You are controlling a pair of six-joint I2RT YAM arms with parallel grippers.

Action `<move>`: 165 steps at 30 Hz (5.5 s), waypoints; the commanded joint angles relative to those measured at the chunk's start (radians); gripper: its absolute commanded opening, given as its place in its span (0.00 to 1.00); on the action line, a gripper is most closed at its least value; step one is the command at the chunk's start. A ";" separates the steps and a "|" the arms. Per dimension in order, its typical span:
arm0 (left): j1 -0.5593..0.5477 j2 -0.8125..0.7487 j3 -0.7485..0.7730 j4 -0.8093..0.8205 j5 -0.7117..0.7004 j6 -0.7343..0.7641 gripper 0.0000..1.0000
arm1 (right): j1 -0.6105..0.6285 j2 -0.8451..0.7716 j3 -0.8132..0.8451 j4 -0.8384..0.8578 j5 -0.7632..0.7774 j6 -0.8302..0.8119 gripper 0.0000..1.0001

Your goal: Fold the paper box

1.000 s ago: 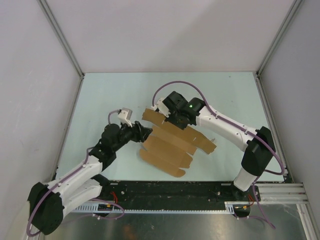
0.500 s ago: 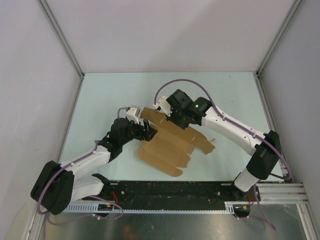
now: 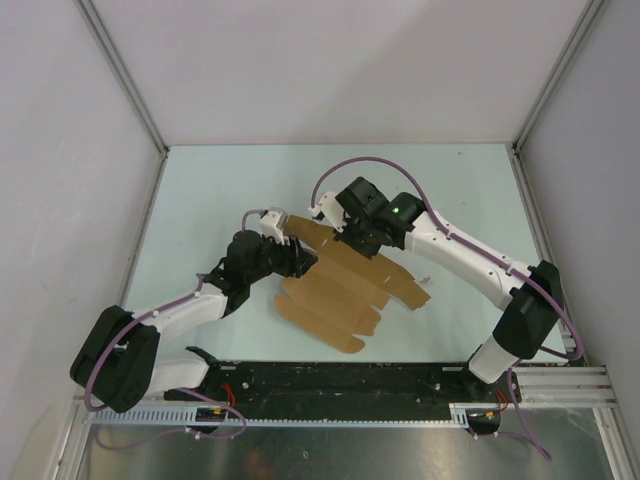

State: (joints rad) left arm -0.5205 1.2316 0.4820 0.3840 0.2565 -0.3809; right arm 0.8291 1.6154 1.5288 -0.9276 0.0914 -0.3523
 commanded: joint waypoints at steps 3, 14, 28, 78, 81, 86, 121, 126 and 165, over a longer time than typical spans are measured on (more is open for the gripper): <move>-0.004 0.006 0.018 0.049 0.052 0.025 0.50 | -0.007 -0.049 -0.001 0.006 -0.016 0.003 0.00; -0.018 -0.003 0.017 0.049 0.075 0.000 0.39 | -0.018 -0.049 -0.015 0.021 -0.019 0.021 0.00; -0.122 0.088 0.053 0.047 0.015 0.002 0.42 | -0.018 -0.045 -0.029 0.042 -0.021 0.038 0.00; -0.116 -0.544 -0.079 -0.244 -0.332 -0.026 0.48 | 0.033 0.048 -0.096 0.099 0.097 0.062 0.00; -0.110 -0.492 -0.042 -0.246 -0.362 -0.050 0.45 | 0.053 0.021 -0.113 0.119 0.096 0.049 0.00; -0.096 -0.357 0.033 -0.247 -0.373 -0.069 0.40 | 0.070 -0.009 -0.127 0.128 0.067 0.044 0.00; -0.069 -0.104 0.121 -0.112 -0.109 -0.128 0.00 | 0.096 -0.032 -0.147 0.131 0.022 0.067 0.00; -0.073 -0.122 0.073 -0.111 -0.120 -0.141 0.00 | 0.097 -0.037 -0.147 0.138 0.024 0.068 0.00; -0.207 -0.081 0.081 -0.040 -0.132 -0.196 0.00 | 0.102 -0.017 -0.147 0.138 -0.005 0.092 0.00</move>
State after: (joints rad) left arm -0.7162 1.1309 0.5186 0.2893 0.1169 -0.5533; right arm 0.9222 1.6218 1.3876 -0.8181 0.1146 -0.2852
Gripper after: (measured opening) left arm 0.005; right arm 0.019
